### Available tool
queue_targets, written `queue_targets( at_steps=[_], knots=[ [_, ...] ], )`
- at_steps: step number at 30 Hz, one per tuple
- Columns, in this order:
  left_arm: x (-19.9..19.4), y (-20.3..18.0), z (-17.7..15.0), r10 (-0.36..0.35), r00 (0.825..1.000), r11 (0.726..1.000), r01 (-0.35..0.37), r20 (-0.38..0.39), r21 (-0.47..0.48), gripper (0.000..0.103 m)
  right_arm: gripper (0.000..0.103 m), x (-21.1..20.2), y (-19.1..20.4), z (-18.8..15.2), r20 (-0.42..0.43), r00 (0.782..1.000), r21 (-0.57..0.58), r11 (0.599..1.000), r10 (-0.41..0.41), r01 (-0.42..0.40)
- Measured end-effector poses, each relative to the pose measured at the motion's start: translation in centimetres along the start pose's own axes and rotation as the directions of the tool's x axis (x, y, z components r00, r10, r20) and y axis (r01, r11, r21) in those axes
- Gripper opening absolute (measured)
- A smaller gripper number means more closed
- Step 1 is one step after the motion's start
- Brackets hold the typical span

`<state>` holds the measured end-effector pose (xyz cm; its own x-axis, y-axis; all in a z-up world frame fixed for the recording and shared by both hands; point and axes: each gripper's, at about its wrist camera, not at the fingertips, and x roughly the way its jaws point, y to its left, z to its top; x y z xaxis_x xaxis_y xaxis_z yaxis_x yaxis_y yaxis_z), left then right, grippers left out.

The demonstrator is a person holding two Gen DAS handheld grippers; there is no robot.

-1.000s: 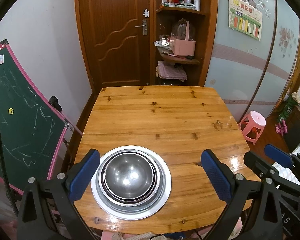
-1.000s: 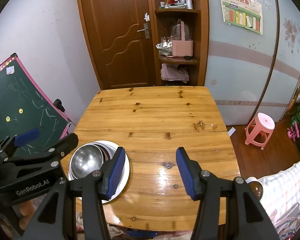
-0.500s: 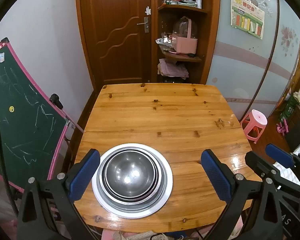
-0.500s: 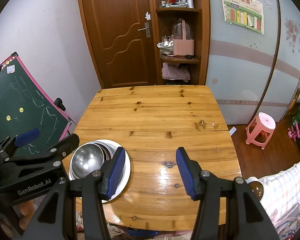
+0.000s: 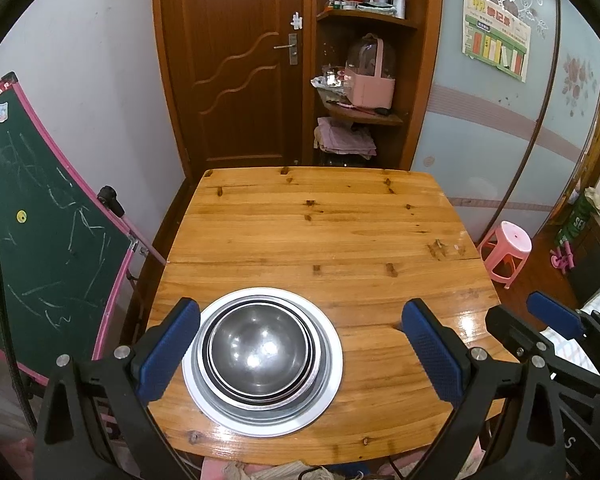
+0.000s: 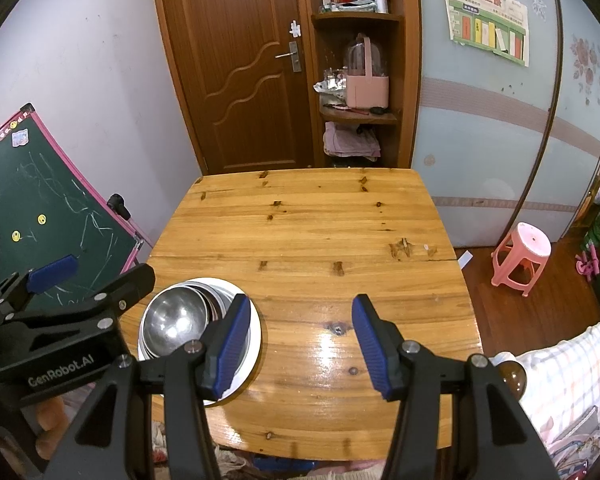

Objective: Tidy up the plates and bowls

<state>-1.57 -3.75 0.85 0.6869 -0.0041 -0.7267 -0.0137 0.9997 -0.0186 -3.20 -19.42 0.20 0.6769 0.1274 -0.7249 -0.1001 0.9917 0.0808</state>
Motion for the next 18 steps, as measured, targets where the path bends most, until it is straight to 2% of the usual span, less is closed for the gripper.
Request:
queue_targets(
  at_steps=[18],
  knots=[
    [0.07, -0.16, 0.23, -0.003, 1.0, 1.0, 0.003, -0.027, -0.005, 0.101, 0.053, -0.09, -0.09, 0.08, -0.01, 1.0, -0.002, 1.0, 0.006, -0.006]
  ],
)
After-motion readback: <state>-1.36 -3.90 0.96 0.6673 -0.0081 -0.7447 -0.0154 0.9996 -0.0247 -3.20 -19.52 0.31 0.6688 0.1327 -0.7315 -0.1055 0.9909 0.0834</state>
